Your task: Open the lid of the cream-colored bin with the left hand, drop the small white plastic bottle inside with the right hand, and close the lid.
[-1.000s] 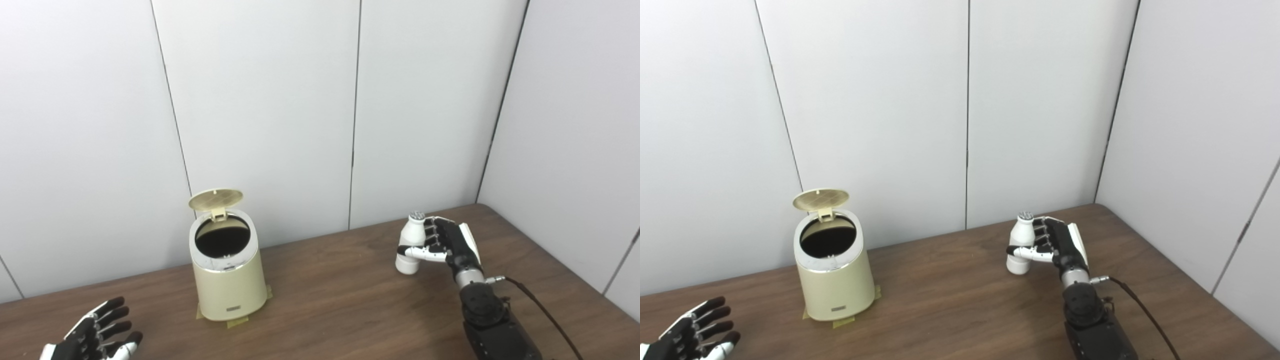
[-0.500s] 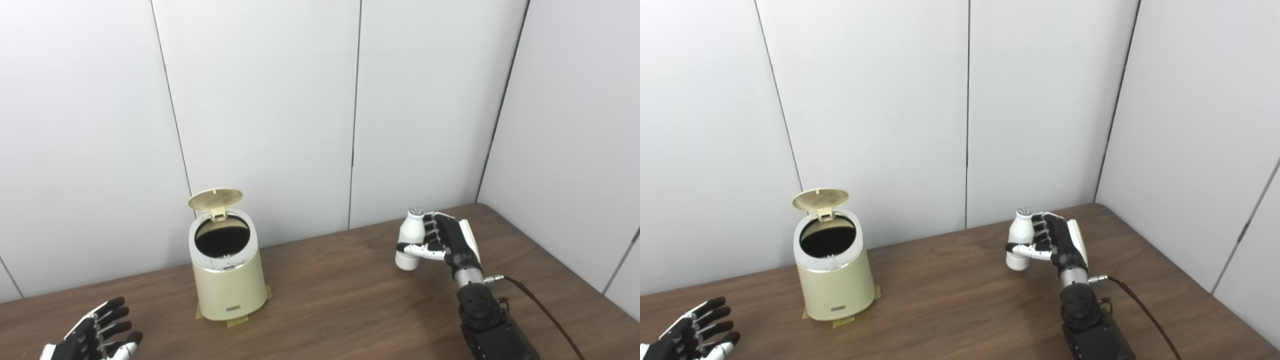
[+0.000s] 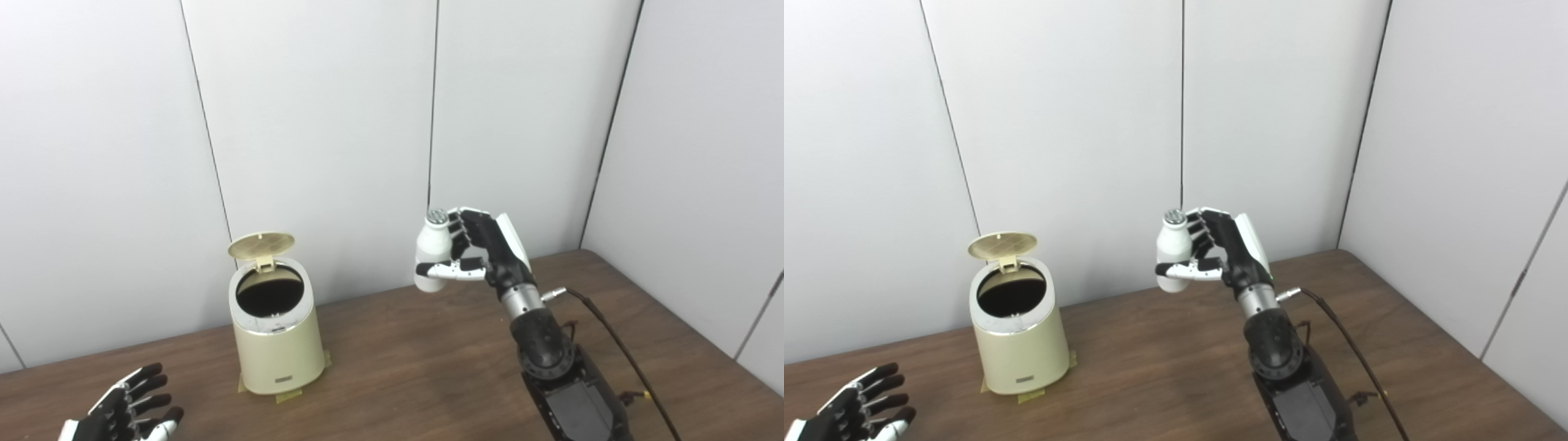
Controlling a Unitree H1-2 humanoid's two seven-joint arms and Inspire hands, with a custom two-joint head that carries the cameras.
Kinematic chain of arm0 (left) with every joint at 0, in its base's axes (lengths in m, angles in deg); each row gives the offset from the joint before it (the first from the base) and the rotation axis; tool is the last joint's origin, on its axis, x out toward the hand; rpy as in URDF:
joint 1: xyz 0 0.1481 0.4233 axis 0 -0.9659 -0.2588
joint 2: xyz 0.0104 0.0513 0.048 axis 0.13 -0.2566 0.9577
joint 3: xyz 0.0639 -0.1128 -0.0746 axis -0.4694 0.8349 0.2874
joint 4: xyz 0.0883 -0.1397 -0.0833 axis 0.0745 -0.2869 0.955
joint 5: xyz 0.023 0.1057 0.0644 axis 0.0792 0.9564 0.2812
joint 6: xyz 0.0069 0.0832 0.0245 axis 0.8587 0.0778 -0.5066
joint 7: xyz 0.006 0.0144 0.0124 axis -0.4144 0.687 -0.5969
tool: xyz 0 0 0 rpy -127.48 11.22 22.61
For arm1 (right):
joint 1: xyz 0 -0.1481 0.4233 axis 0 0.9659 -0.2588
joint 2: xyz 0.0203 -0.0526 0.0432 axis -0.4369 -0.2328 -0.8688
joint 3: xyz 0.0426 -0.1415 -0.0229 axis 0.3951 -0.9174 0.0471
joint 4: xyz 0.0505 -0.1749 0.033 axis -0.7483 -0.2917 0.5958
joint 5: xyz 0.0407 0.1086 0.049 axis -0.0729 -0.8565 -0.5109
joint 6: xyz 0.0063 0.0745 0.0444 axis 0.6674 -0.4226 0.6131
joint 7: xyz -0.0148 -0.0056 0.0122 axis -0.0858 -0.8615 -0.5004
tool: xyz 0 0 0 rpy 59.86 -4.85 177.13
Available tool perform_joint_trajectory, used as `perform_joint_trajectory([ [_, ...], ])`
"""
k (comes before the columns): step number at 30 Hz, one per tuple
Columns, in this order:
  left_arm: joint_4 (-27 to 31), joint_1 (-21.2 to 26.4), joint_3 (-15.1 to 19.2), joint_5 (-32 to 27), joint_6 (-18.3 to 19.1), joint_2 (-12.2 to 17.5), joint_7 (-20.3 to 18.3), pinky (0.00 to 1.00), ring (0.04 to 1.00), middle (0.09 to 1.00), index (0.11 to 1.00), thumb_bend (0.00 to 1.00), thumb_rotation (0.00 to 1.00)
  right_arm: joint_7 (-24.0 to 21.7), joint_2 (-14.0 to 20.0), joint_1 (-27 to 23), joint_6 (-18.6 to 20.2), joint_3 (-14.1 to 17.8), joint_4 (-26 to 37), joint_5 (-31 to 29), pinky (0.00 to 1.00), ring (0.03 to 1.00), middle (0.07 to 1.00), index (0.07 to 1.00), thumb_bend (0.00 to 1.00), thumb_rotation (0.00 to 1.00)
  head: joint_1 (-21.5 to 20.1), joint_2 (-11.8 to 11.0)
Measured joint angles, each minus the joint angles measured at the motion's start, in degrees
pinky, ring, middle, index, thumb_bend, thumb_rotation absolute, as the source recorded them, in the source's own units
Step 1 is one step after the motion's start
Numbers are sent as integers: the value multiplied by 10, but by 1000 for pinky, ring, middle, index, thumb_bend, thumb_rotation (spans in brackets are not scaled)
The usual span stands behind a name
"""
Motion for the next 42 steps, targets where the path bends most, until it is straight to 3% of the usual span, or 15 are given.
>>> perform_joint_trajectory([
  [2, -13, 0, -3, 5, -17, 0, 0, 561, 701, 778, 827, 522, 0, -11, -1, -13, 0, -11, 1, 6, 315, 386, 482, 541, 513, 0, 3, 0],
  [9, -54, 1, -6, 11, -42, -15, 6, 564, 684, 759, 803, 612, 9, -31, -23, -34, -5, -32, -6, 14, 341, 405, 491, 523, 516, 0, 91, -1],
  [18, -75, 5, -17, 33, -66, -38, 24, 667, 709, 748, 790, 671, 110, -61, -66, -51, -15, -44, -18, -8, 313, 387, 487, 535, 514, 0, 163, 0],
  [26, -84, 7, -25, 35, -76, -51, 29, 667, 717, 752, 789, 702, 144, -76, -109, -57, -13, -48, -9, -32, 297, 371, 487, 550, 510, 0, 186, 1],
  [42, -84, 6, -28, 38, -76, -53, 29, 673, 716, 753, 800, 678, 117, -76, -140, -84, 6, -60, -24, -12, 319, 375, 475, 534, 513, 0, 199, 4],
])
